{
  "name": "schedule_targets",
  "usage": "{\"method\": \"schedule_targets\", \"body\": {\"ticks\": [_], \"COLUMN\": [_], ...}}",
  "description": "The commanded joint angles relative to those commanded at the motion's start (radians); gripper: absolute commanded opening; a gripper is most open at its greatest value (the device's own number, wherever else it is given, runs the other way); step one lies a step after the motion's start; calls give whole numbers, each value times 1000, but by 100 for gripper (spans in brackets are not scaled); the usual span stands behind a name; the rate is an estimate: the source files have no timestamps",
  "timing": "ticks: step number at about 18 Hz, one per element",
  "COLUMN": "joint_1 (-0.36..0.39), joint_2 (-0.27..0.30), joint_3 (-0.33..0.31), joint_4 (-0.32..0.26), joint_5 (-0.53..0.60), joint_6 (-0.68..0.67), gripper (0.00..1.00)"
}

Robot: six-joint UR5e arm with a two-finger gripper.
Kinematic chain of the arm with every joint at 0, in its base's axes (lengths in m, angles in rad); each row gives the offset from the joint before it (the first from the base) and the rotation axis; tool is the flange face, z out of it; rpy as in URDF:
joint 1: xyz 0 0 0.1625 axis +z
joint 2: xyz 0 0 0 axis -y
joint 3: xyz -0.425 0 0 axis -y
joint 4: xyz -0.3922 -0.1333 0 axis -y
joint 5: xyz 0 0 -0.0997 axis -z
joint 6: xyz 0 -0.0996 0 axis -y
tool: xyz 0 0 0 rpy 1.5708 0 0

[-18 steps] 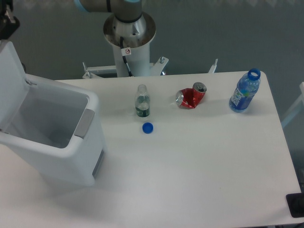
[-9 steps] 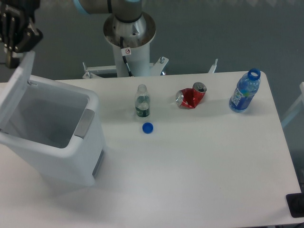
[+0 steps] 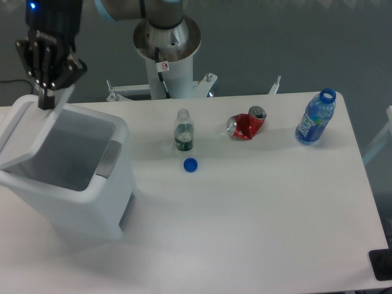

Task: Close the trash can
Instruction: 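Push the raised lid forward with the gripper to swing it down, then press the gripper down on the lid to seat it shut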

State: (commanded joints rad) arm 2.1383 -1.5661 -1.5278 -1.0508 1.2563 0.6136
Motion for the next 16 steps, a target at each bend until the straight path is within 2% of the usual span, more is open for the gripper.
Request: {"method": "schedule_targets", "body": {"ticks": [4, 16], "joint_1": [11, 54], "joint_2": [-22, -32], "joint_3": [0, -38], "joint_4": [2, 6], "joint_5": [-2, -5], "joint_6": [2, 0], "gripper": [0, 0]}}
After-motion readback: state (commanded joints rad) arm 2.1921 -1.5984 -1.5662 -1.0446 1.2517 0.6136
